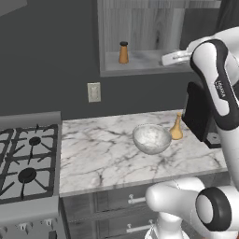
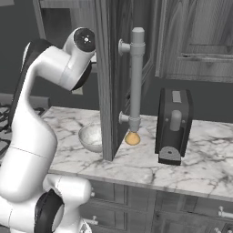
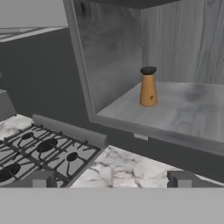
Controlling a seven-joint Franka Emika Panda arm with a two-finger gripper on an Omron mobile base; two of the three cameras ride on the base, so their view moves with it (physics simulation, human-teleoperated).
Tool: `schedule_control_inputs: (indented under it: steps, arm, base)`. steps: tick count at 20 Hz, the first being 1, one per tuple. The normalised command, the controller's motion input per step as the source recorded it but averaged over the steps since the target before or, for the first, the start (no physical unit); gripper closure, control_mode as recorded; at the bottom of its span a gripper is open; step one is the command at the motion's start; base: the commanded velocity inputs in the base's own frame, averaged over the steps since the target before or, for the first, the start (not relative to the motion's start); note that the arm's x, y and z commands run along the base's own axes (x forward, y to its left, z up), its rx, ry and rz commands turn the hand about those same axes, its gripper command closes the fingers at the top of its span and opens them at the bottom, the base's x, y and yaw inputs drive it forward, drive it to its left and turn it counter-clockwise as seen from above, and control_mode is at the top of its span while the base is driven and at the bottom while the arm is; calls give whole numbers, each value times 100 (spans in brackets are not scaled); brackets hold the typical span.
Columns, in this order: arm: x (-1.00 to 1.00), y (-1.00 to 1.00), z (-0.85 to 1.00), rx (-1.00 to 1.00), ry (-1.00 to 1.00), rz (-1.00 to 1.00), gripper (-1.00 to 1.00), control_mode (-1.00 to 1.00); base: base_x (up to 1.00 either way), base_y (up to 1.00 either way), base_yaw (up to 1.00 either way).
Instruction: Retrieve the bottle and the shaker from the cabinet and place them next to the mixing bowl on the counter. Then add garlic from the fridge to the mixing bowl.
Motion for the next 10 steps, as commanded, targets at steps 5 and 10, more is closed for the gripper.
schedule_control_inputs:
  steps: [5, 10]
  arm:
    - [34, 5, 0, 0, 0, 2, -100, -100]
    - [38, 6, 0, 0, 0, 2, -100, -100]
  base:
    - [0, 0, 0]
    - [0, 0, 0]
